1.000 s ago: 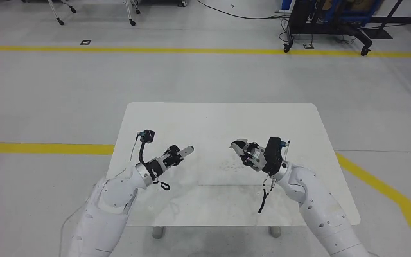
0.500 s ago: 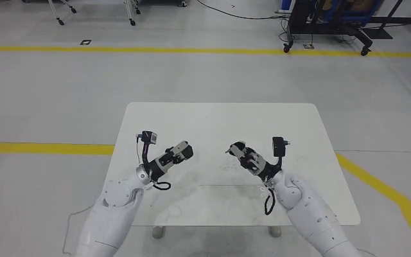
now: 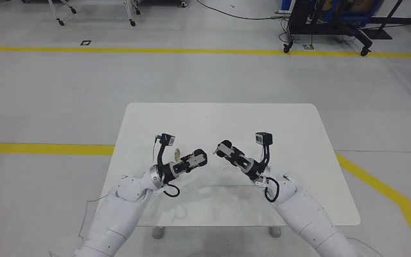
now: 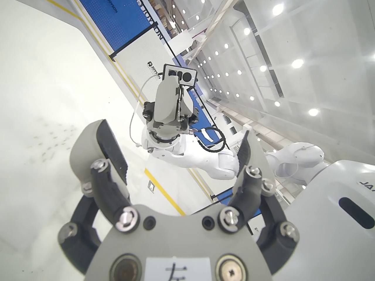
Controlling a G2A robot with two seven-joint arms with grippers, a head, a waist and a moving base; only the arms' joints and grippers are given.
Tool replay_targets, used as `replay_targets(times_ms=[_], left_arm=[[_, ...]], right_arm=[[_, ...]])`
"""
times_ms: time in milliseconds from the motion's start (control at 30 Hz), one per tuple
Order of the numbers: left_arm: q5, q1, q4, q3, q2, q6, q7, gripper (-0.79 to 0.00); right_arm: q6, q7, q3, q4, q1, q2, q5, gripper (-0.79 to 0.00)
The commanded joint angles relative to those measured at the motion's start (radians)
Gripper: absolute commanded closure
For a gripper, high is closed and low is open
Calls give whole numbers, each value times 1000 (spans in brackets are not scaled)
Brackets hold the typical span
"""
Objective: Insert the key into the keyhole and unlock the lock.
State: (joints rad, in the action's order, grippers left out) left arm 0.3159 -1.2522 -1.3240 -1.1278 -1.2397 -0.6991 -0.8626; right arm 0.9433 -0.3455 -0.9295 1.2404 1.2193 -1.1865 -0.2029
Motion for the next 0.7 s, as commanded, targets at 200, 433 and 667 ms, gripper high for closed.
replay_targets(times_ms=[200, 433, 667], left_arm=[[-6, 1, 1, -1, 4, -9, 10, -382], [-14, 0, 0, 3, 8, -3, 7, -329], [-51, 0, -2, 10, 10, -2, 26, -237]], right_arm=[[-10, -48, 44, -57, -36, -19, -29, 0], [-5, -59, 56, -92, -41, -31, -48, 0], [3, -67, 51, -118, -46, -37, -56, 0]])
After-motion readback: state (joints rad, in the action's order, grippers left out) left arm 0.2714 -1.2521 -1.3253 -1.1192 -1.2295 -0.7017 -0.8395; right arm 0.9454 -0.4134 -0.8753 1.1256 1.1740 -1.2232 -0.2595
